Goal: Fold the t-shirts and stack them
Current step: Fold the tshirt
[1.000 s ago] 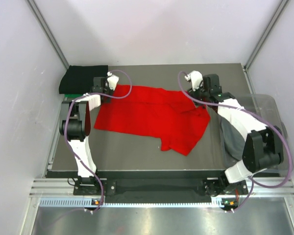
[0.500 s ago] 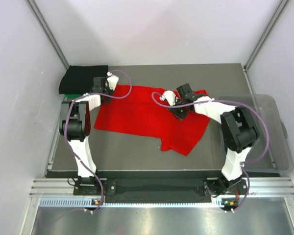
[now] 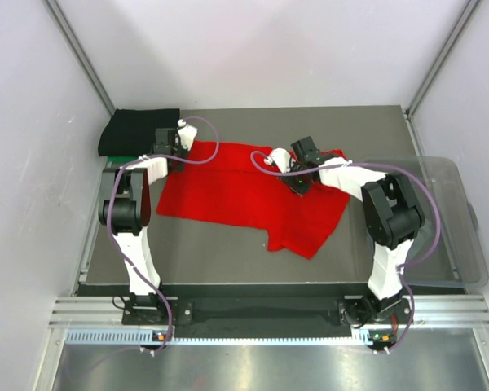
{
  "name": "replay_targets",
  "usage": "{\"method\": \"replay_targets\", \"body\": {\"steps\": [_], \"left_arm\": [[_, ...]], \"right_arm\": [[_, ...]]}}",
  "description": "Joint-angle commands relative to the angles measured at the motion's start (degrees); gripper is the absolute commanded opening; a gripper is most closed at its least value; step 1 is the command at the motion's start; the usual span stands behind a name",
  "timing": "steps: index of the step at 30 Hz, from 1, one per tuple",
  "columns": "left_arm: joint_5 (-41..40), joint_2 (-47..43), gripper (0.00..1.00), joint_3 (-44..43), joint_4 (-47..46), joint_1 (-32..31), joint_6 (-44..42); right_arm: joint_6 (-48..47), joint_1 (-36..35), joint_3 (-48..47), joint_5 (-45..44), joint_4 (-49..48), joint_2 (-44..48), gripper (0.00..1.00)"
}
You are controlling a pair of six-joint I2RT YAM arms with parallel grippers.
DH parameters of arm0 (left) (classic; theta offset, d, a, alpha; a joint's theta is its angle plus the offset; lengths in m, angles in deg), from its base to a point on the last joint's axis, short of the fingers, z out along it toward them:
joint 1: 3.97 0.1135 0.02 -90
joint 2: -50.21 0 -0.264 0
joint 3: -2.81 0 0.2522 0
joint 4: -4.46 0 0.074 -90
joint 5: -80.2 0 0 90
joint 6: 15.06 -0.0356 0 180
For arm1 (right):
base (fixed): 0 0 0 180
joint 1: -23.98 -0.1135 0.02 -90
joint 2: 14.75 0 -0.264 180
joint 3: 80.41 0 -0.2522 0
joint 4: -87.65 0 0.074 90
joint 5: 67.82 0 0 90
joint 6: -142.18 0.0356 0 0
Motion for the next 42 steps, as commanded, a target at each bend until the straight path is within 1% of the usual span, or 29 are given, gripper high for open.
{"method": "replay_targets", "body": {"steps": [1,12,16,21,24,27,28,32,36,40,41,42], "left_arm": [[-1.05,-0.60,0.00,0.18,2.80,0.29,0.08],[-1.32,-0.34,0.00,-0.17,2.63,0.29,0.17],[-1.32,-0.33,0.00,-0.26,2.63,0.29,0.08],[-1.40,-0.16,0.00,-0.34,2.63,0.29,0.17],[-1.49,0.02,0.00,-0.52,2.80,0.29,0.08],[-1.58,0.19,0.00,-0.78,2.98,0.37,0.17],[-1.67,0.28,0.00,-0.87,2.98,0.29,0.08],[-1.76,0.28,0.00,-0.87,2.89,0.29,0.17],[-1.67,0.28,0.00,-0.96,2.89,0.29,0.08],[-1.67,0.37,0.00,-0.96,2.63,0.37,0.08],[-1.67,0.45,0.00,-0.96,2.63,0.29,0.08],[-1.67,0.46,0.00,-1.13,2.63,0.29,0.08]], "right_arm": [[0.37,0.71,-2.78,-0.76,-1.57,-0.94,0.27],[1.16,1.50,-3.65,-1.90,-2.19,-2.79,0.24],[1.34,1.58,-4.18,-1.90,-1.84,-3.31,0.18],[1.95,1.67,-4.71,-1.64,-1.84,-3.14,0.15],[2.04,1.85,-5.06,-1.64,-1.66,-3.40,0.12],[2.30,1.94,-5.15,-1.73,-1.57,-3.40,0.04],[2.39,1.94,-5.06,-1.64,-1.66,-3.23,0.00],[3.18,1.67,-4.54,-0.85,-1.13,-0.51,0.00],[3.97,0.97,-2.78,-0.32,0.01,4.85,0.00],[4.32,-0.08,-1.28,-0.93,-0.07,7.40,0.00],[4.59,-0.26,-1.02,-1.28,-0.43,7.23,0.03],[4.94,-0.17,-1.02,-1.64,-0.69,6.97,0.10]]}}
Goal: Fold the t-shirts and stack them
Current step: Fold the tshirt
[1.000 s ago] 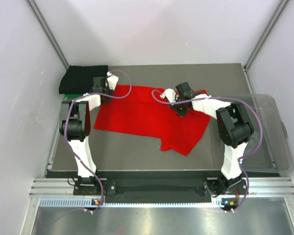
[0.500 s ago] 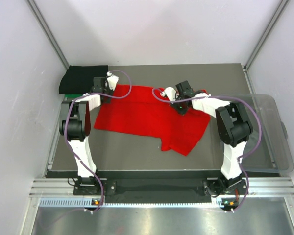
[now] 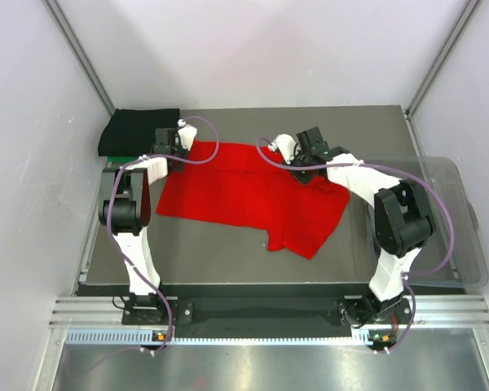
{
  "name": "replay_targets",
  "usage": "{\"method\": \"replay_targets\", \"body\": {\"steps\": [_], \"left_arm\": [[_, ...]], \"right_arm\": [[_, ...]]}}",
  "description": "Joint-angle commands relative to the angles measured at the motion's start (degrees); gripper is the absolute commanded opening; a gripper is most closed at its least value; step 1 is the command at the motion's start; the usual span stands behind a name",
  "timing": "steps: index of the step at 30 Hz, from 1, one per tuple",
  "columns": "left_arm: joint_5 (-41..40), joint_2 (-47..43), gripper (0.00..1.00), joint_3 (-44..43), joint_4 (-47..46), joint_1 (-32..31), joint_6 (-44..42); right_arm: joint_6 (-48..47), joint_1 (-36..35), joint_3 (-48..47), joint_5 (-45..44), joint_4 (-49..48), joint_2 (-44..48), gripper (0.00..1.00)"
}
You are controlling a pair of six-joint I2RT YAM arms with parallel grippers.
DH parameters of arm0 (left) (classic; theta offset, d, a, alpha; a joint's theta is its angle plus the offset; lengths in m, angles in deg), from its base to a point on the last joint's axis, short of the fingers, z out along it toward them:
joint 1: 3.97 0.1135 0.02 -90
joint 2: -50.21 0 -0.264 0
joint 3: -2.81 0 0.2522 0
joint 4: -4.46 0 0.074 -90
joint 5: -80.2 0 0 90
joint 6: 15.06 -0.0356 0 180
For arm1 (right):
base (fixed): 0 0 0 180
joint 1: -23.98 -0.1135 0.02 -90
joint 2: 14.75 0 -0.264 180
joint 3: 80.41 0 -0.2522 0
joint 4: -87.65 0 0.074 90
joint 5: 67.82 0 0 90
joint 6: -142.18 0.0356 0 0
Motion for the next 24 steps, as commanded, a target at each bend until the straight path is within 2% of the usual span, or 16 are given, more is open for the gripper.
{"method": "replay_targets", "body": {"steps": [1,6,14,24], "left_arm": [[-1.49,0.54,0.00,-1.22,2.71,0.29,0.04],[-1.49,0.54,0.00,-1.13,2.63,0.29,0.04],[-1.58,0.37,0.00,-0.87,2.72,0.29,0.04],[-1.49,0.28,0.00,-0.78,2.72,0.29,-0.05]], "right_arm": [[1.25,-0.81,0.47,-1.11,-1.59,1.97,0.24],[1.33,-0.11,-2.07,-1.56,-1.77,-3.39,0.32],[1.60,0.95,-4.98,-0.77,-1.24,-7.44,0.26],[1.69,1.57,-5.69,-0.59,-1.59,-9.37,0.25]]}}
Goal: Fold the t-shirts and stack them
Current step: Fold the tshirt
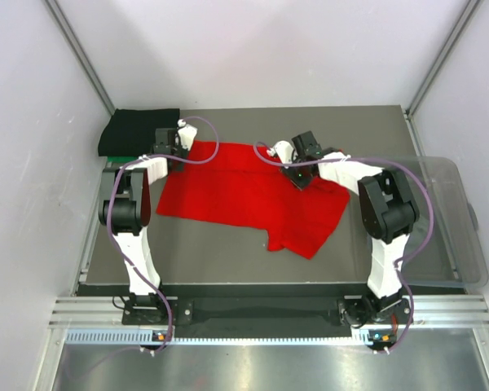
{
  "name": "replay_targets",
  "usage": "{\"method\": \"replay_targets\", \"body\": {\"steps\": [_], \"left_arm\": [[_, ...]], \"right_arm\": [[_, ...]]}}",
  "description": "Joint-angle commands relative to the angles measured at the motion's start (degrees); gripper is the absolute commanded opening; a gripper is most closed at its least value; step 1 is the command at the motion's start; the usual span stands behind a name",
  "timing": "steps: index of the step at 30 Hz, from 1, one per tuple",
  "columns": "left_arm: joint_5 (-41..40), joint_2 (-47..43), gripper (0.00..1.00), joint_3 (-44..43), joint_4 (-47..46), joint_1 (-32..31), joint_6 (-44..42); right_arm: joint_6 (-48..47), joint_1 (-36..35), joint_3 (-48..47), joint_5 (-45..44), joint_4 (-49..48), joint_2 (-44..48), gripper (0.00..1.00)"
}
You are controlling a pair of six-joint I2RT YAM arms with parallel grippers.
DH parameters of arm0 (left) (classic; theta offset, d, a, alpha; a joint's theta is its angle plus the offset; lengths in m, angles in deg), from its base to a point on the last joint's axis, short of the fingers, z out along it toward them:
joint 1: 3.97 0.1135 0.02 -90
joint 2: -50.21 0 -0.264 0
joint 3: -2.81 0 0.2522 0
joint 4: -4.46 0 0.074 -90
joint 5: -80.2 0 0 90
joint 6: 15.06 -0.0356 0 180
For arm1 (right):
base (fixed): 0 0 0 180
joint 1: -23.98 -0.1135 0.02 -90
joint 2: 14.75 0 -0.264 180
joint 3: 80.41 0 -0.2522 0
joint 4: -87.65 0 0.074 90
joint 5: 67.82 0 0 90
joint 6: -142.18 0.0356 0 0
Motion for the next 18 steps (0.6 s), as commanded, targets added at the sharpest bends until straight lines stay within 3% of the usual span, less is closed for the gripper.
{"method": "replay_targets", "body": {"steps": [1,13,18], "left_arm": [[-1.49,0.17,0.00,-0.67,2.69,0.29,-0.03],[-1.49,0.26,0.00,-0.59,2.69,0.37,-0.12],[-1.58,-0.01,0.00,-0.24,2.34,0.37,-0.20]], "right_arm": [[0.64,0.52,-2.98,0.33,-1.09,-1.29,0.25],[1.07,0.60,-2.89,0.41,-0.83,-0.94,0.10],[1.96,-0.80,-2.63,-0.20,2.24,5.29,0.08]]}}
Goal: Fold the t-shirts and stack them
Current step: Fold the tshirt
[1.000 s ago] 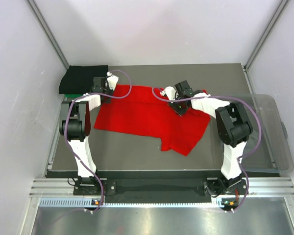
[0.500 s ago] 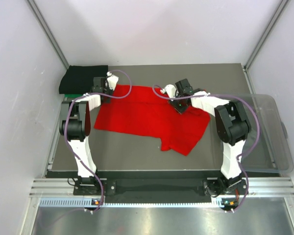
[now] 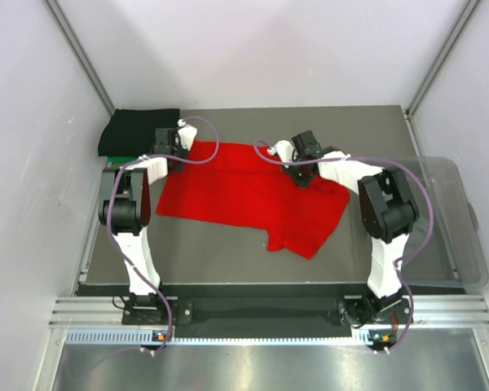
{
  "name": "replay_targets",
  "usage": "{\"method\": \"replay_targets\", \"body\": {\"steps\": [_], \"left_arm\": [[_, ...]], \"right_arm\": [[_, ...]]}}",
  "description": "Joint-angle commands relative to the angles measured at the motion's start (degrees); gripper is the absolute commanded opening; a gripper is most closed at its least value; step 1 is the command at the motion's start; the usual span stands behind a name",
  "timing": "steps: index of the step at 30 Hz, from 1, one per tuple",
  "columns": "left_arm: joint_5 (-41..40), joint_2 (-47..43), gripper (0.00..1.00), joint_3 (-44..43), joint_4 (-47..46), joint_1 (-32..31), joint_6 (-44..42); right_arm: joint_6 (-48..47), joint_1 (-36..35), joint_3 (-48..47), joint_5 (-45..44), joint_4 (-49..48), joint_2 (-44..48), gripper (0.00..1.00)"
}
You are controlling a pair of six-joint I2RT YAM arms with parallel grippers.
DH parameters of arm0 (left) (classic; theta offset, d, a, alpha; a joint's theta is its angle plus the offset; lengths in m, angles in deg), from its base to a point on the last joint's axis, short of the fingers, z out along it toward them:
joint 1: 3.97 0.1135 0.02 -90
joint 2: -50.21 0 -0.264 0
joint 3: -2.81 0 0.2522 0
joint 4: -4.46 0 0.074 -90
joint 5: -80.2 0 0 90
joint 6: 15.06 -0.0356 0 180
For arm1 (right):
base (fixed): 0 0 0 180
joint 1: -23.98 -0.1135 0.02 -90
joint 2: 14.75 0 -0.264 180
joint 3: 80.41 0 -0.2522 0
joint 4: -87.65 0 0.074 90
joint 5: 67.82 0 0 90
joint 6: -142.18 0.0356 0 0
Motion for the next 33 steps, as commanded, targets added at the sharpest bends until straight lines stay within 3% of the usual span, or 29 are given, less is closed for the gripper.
{"method": "replay_targets", "body": {"steps": [1,5,9,11,13,15,21,33], "left_arm": [[-1.47,-0.01,0.00,-0.15,2.25,0.37,-0.20],[-3.23,-0.09,0.00,0.03,2.08,0.37,-0.21],[-3.23,-0.44,0.00,0.38,1.73,0.37,0.06],[-3.23,-0.62,0.00,0.64,1.64,0.37,0.06],[-3.23,-0.71,0.00,0.65,1.64,0.37,0.06],[-3.32,-0.62,0.00,0.82,1.73,0.37,-0.03],[-3.58,-0.45,0.00,0.73,1.73,0.37,-0.56],[-3.58,0.08,0.00,0.03,2.25,0.46,-0.56]], "right_arm": [[0.95,-2.26,-1.23,-0.40,1.88,7.81,0.08],[0.68,-7.10,1.23,-1.63,2.58,14.40,0.10],[1.12,-11.14,2.46,-1.81,2.94,15.73,0.19],[1.04,-12.64,2.20,-1.81,3.29,15.29,0.18],[1.82,-12.99,1.77,-2.24,3.03,15.20,0.33],[2.00,-12.82,1.15,-3.38,2.85,15.03,0.41],[1.12,-6.69,0.09,-6.46,1.27,12.31,0.36],[3.06,0.19,-4.04,2.85,2.76,2.20,0.32]]}}
